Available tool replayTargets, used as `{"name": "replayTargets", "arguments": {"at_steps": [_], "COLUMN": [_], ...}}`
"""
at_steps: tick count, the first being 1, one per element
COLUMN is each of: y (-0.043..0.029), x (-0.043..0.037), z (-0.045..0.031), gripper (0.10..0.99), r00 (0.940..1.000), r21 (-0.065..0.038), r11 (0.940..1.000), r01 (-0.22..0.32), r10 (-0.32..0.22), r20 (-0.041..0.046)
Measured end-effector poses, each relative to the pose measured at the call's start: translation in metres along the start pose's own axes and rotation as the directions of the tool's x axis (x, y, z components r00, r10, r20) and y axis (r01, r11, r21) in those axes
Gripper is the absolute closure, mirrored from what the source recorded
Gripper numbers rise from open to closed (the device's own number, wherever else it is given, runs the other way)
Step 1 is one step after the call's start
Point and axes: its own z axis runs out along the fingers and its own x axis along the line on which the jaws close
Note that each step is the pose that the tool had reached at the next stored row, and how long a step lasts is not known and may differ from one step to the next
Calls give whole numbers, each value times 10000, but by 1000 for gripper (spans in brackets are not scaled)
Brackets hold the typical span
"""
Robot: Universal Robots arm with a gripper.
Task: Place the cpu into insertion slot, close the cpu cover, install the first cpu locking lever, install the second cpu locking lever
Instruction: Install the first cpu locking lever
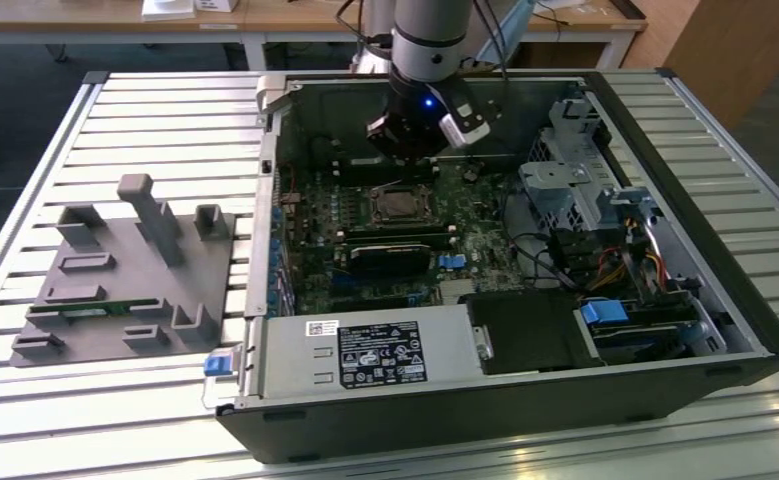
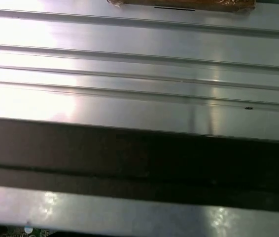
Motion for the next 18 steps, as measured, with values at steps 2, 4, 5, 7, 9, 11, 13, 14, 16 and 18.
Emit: {"name": "replayTargets", "arguments": {"at_steps": [2, 4, 5, 7, 9, 11, 13, 14, 16, 18], "y": [-2, -3, -4, -5, -6, -7, -8, -8, -9, -9], "x": [-12, -17, -18, -19, -20, -22, -24, -25, -28, -31], "z": [17, 31, 39, 55, 70, 82, 93, 97, 104, 109], "gripper": [980, 980, 980, 980, 980, 980, 980, 980, 980, 980], "r00": [10000, 10000, 10000, 10000, 10000, 10000, 10000, 10000, 10000, 10000], "r21": [-2, -1, 0, 3, 2, 3, 9, 17, 38, 70], "r11": [10000, 10000, 10000, 10000, 10000, 10000, 10000, 10000, 10000, 10000], "r01": [-1, -1, -2, -3, -2, -2, -3, -4, -3, -5], "r10": [1, 1, 2, 3, 2, 2, 3, 4, 3, 5], "r20": [-11, -17, -19, -22, -24, -27, -31, -33, -38, -43]}}
